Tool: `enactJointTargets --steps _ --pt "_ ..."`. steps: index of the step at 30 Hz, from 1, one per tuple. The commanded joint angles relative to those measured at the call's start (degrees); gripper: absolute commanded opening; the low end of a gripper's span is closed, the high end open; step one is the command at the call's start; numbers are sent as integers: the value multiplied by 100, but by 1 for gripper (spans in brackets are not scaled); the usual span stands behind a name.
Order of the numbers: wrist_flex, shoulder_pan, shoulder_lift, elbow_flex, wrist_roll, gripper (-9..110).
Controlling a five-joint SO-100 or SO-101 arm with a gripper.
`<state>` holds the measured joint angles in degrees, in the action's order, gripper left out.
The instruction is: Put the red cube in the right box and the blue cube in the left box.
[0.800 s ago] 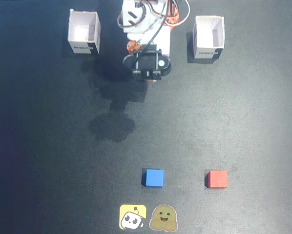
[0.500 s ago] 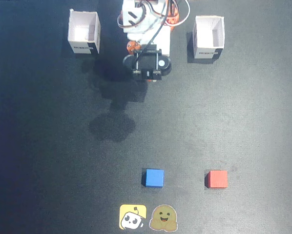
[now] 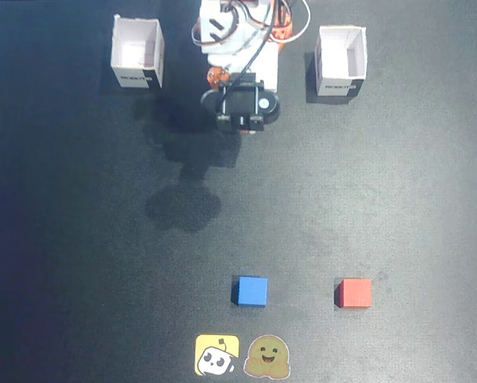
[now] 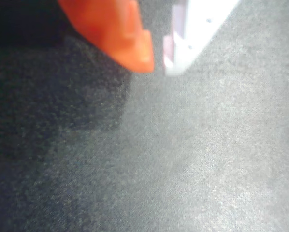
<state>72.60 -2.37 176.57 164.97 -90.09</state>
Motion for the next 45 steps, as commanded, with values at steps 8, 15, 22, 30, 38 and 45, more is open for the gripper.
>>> enactJointTargets --steps 8,15,22,30,38,45 --pt "9 18 62 -35 299 0" --pt "-158 -62 62 -35 378 0" --pt "-132 -158 62 -123 360 0" --pt "-387 -360 -923 -896 211 0" --pt "-1151 -940 -2435 -1696 -369 0" --pt "-1784 -1310 -4096 -2593 -712 1"
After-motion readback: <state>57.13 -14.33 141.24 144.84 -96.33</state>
